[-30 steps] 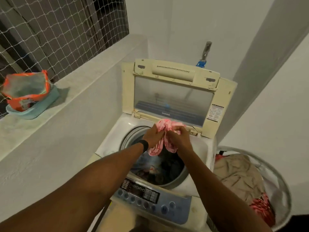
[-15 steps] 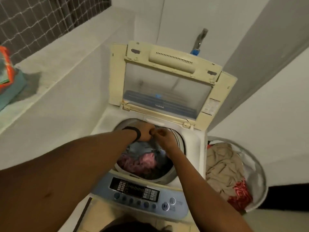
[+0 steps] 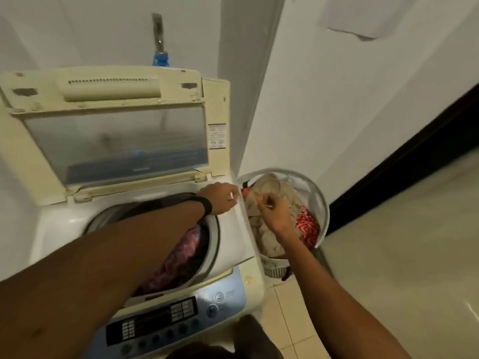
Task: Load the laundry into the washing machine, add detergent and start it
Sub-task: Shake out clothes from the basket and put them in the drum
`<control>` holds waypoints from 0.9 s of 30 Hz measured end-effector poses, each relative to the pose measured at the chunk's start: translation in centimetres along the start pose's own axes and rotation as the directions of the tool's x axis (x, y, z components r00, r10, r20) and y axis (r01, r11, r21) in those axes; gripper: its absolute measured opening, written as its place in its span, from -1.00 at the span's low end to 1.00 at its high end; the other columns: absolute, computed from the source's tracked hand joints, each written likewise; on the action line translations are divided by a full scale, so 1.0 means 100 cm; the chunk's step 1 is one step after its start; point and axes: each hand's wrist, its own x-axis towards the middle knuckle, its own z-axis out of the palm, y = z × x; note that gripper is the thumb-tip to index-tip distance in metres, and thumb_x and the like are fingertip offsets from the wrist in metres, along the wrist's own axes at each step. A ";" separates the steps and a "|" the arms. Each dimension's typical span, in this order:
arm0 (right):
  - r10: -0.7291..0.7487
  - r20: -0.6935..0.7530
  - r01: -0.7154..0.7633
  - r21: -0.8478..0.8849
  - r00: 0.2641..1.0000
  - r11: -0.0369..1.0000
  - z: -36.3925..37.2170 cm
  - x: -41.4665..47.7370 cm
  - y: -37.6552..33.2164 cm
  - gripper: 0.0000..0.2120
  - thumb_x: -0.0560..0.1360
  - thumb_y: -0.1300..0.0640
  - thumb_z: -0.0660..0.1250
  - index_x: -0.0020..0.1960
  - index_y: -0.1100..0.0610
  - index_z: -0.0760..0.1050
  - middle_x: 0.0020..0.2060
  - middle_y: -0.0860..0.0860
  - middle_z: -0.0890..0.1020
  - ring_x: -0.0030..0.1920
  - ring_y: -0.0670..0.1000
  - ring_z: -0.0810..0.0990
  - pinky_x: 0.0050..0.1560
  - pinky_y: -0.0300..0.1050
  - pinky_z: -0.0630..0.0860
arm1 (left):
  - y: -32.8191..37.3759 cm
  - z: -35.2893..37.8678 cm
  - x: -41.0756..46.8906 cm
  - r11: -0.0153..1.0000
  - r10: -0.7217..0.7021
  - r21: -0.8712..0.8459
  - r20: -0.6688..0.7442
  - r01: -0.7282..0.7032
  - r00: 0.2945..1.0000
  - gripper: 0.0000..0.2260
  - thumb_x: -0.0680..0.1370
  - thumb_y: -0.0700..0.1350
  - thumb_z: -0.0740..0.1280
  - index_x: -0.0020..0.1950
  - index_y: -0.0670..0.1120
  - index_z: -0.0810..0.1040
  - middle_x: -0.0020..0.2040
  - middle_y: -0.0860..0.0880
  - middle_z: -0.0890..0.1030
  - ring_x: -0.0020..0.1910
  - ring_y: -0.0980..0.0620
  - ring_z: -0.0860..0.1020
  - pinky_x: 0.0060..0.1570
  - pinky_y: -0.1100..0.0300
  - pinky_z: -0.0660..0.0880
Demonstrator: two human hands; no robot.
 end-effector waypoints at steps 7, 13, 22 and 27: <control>0.127 -0.088 -0.130 -0.026 0.988 0.991 -0.063 0.023 0.074 -0.82 0.61 0.03 0.37 -0.13 0.08 0.58 -0.24 -0.04 0.65 -0.17 0.02 0.61 -0.11 -0.09 0.45 | 0.066 0.044 0.066 0.998 0.064 -0.017 0.062 -0.063 0.996 -0.89 0.64 -0.06 0.29 0.05 0.02 0.61 -0.05 0.01 0.62 -0.02 -0.09 0.59 -0.05 0.09 0.49; 0.164 -0.013 -0.164 -0.072 0.986 0.984 -0.079 0.065 0.105 -0.85 0.58 0.15 0.39 0.10 0.14 0.68 0.06 0.07 0.72 0.10 0.11 0.65 0.03 -0.12 0.48 | 0.095 0.069 0.111 1.000 0.006 -0.015 0.063 -0.005 0.998 -0.95 0.62 -0.02 0.32 -0.04 0.11 0.52 -0.06 0.04 0.57 0.02 -0.10 0.59 0.08 0.00 0.57; 0.187 0.169 -0.142 -0.250 0.968 0.958 -0.059 0.138 0.157 -0.64 0.53 0.03 0.44 0.30 0.11 0.58 0.16 0.11 0.67 0.19 0.17 0.63 0.18 0.01 0.57 | 0.102 0.099 0.158 0.983 -0.135 -0.128 -0.041 0.129 0.990 -0.85 0.63 -0.12 0.32 0.12 -0.08 0.66 0.03 -0.07 0.67 -0.02 -0.04 0.57 -0.04 0.21 0.44; 0.065 0.182 -0.010 -0.288 0.981 0.957 -0.058 0.143 0.160 -0.75 0.56 0.04 0.39 0.18 0.13 0.64 0.24 0.15 0.59 0.16 0.19 0.60 0.19 0.03 0.55 | 0.093 0.109 0.157 0.968 -0.180 -0.189 -0.061 0.166 0.982 -0.87 0.61 -0.10 0.37 0.11 -0.08 0.65 0.01 -0.07 0.68 0.01 -0.05 0.62 0.16 -0.02 0.58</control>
